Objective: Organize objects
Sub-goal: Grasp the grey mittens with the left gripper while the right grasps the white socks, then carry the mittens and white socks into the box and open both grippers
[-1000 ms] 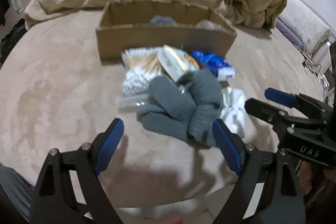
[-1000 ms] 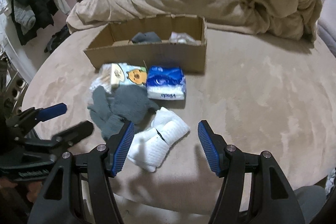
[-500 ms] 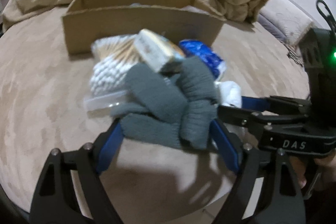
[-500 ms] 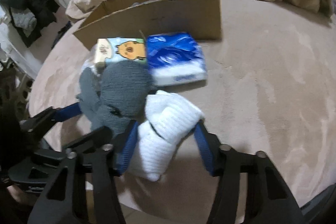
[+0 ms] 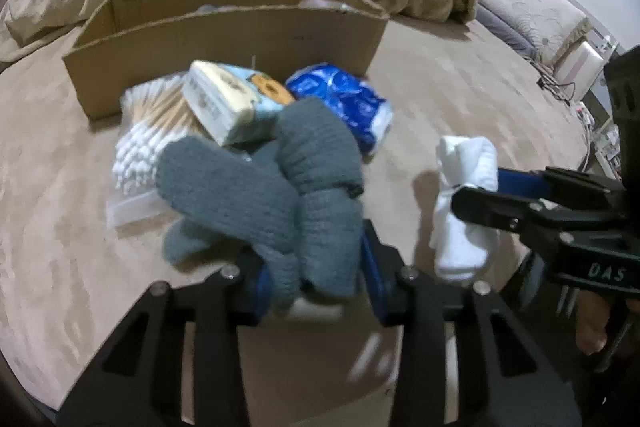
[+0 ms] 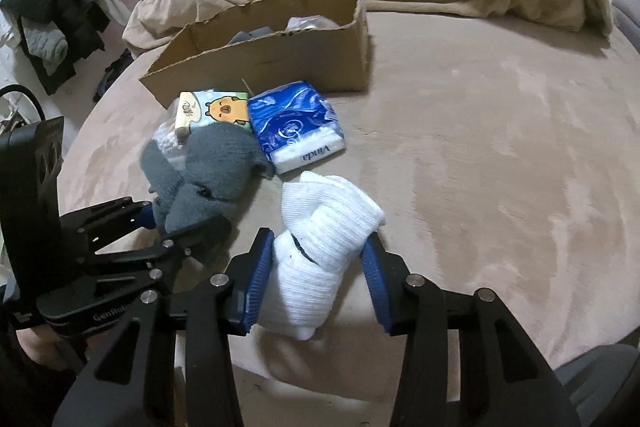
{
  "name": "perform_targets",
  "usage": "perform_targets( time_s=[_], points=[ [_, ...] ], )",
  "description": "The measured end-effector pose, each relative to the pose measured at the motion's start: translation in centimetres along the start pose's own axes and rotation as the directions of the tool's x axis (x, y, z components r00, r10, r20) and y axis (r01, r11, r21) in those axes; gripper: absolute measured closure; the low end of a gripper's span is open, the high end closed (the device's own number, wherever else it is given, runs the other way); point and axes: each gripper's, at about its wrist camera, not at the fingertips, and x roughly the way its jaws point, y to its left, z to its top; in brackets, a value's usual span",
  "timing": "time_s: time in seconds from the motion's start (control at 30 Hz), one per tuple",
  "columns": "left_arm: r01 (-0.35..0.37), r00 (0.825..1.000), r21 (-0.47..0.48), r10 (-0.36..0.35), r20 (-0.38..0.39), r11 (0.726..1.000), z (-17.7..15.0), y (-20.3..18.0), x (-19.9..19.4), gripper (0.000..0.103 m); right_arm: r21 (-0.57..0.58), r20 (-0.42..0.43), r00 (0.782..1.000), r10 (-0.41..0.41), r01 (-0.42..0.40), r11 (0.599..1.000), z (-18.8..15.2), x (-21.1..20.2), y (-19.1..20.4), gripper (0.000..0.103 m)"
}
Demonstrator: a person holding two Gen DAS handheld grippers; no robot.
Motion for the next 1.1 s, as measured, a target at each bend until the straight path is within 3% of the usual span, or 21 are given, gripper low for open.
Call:
perform_targets(
  time_s=[0.33,0.77,0.9,1.1],
  points=[
    [0.037,0.993,-0.03,-0.033,0.112,0.999,0.6,-0.7,-8.6,0.066,-0.043,0.067,0.998,0.006,-0.004,0.999,1.3,-3.8,2.2,0.057],
    [0.013,0.976,-0.119,0.014,0.219,0.993,4.6,1.7,-17.3,0.066,-0.097,0.163,0.986,0.034,-0.018,0.995,5.5,-10.3,7.1,0.056],
    [0.003,0.963,-0.119,0.029,0.267,0.993,5.7,2.0,-18.8,0.066,-0.115,0.187,0.982,0.037,-0.015,0.993,7.3,-10.8,8.1,0.056],
    [-0.025,0.949,-0.129,0.064,0.309,0.991,9.2,3.2,-18.0,0.066,-0.145,0.222,0.974,0.045,-0.012,0.989,10.7,-9.7,9.1,0.056]
  ],
)
